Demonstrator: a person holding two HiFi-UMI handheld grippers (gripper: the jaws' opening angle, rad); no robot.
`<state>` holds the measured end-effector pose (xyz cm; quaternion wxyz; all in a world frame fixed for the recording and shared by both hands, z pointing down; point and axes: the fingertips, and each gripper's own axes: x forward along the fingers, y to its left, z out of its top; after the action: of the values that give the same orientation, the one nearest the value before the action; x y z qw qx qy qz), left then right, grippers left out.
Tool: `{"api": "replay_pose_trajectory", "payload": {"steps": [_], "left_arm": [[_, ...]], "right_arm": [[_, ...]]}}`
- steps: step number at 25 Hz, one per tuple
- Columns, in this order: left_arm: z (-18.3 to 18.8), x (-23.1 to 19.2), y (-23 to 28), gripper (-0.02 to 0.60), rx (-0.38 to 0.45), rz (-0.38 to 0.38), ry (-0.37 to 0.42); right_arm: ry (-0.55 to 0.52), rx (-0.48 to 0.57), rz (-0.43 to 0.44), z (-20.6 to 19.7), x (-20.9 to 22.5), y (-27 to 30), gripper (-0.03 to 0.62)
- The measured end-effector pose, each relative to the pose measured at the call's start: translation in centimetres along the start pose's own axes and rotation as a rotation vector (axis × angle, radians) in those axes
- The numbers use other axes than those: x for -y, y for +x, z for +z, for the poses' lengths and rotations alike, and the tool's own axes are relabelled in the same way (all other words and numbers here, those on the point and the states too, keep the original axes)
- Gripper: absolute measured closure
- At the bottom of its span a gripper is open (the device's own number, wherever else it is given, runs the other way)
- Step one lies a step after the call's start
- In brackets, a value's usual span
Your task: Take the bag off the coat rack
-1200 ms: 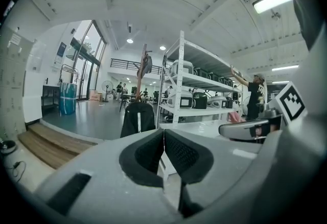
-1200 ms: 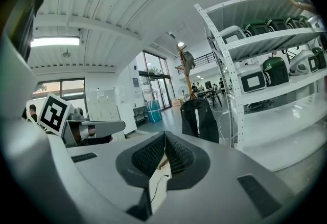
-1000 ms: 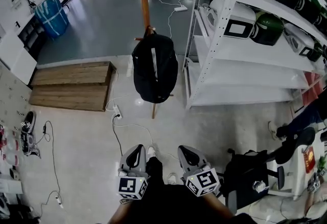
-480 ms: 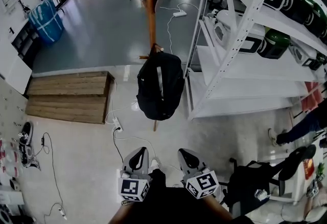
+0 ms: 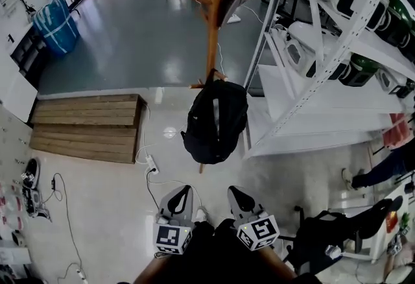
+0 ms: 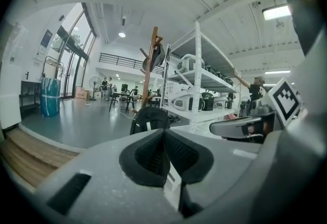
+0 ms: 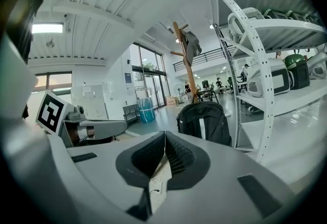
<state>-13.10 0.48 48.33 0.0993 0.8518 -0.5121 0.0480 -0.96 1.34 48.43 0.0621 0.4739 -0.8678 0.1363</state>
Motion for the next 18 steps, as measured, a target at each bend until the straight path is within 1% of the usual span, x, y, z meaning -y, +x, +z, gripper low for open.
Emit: {"api": "replay_pose_trajectory", "payload": {"steps": [5,9,12,15,18], "left_arm": [[-0.1,-2.2,1.0,0.563,-0.014,0.009,-0.032],[0.2,-2.9,2.6,0.563,-0.007,-0.003,-0.023],[0.3,-3.5,4.2,0.563,-0.006,0.004,-0.025],[0.6,-4.1,6.1,0.563,-0.015,0.008,-0.012],[1.1,-4.7,8.1,0.563,-0.015,0.028,-0.012]], "right_arm": [[-0.008,-0.006,-0.003,0.6,0.3,2.3,0.582],[-0.005,-0.008,-0.008,1.2,1.5,3.7,0.582],[-0.006,-0.01,-0.002,1.3,2.8,5.2,0.582],[-0.007,-0.018,0.013,1.5,4.1,6.8,0.582],[-0.016,-0.017,0.036,2.4,5.6,8.3,0.582]]}}
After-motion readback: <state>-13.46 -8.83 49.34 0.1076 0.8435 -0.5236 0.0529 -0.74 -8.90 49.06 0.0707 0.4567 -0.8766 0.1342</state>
